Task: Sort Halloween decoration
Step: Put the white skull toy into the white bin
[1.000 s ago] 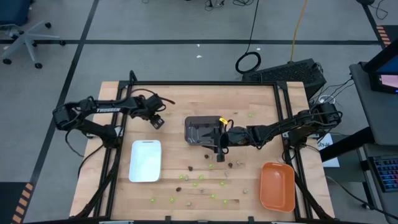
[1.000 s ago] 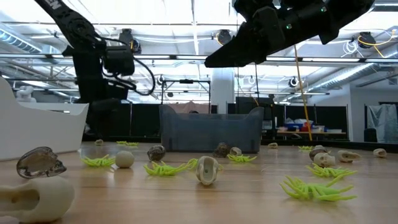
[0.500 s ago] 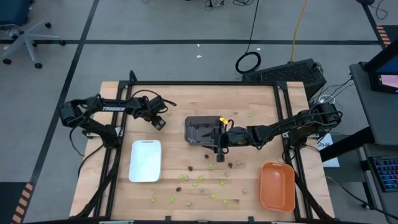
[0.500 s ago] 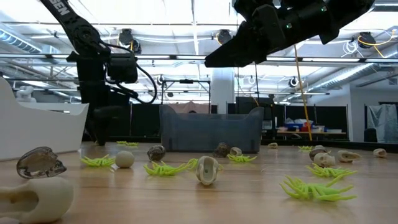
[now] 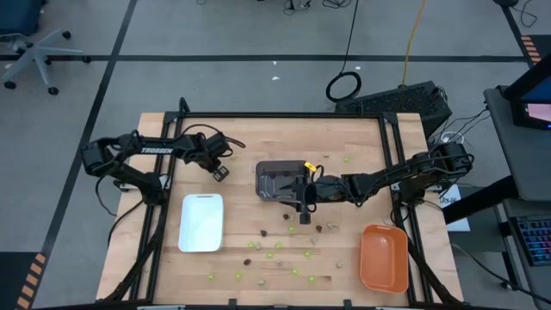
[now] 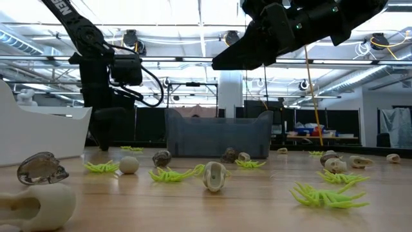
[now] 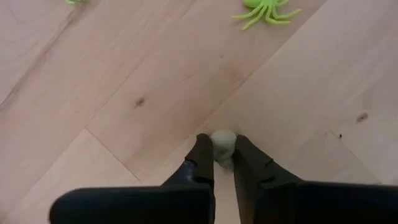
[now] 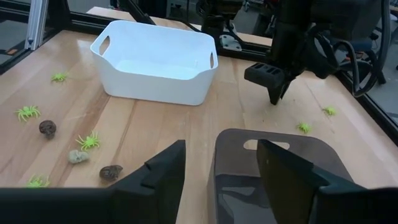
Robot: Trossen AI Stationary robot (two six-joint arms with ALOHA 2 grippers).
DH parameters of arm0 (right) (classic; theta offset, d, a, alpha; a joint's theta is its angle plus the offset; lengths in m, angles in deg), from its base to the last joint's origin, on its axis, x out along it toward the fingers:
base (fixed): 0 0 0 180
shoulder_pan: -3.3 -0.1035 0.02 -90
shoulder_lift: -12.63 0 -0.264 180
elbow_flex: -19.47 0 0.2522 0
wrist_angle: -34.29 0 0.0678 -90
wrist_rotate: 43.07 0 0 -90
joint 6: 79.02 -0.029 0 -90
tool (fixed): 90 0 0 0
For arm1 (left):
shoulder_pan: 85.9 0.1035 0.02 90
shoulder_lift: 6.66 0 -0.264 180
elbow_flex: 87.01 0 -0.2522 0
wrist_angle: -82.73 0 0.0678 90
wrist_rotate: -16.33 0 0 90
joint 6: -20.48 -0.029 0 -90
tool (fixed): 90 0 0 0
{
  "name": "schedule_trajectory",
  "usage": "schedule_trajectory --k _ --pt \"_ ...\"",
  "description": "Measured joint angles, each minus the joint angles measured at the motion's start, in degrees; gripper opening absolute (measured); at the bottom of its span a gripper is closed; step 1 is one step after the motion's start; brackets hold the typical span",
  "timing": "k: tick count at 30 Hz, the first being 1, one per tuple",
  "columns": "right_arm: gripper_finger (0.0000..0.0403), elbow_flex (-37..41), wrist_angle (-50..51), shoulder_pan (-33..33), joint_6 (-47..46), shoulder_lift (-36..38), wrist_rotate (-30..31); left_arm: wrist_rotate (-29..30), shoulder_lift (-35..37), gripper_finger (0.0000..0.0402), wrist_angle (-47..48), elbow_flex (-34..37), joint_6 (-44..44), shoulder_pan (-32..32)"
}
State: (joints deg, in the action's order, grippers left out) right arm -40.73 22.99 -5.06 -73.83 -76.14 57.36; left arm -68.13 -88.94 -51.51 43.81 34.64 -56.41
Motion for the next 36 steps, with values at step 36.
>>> schedule_trajectory --k 36 --pt "0.0183 0.0 0.3 -0.8 -1.6 0.0 0.0 -12.0 32.9 0.0025 1.0 -1.0 -27.6 -16.7"
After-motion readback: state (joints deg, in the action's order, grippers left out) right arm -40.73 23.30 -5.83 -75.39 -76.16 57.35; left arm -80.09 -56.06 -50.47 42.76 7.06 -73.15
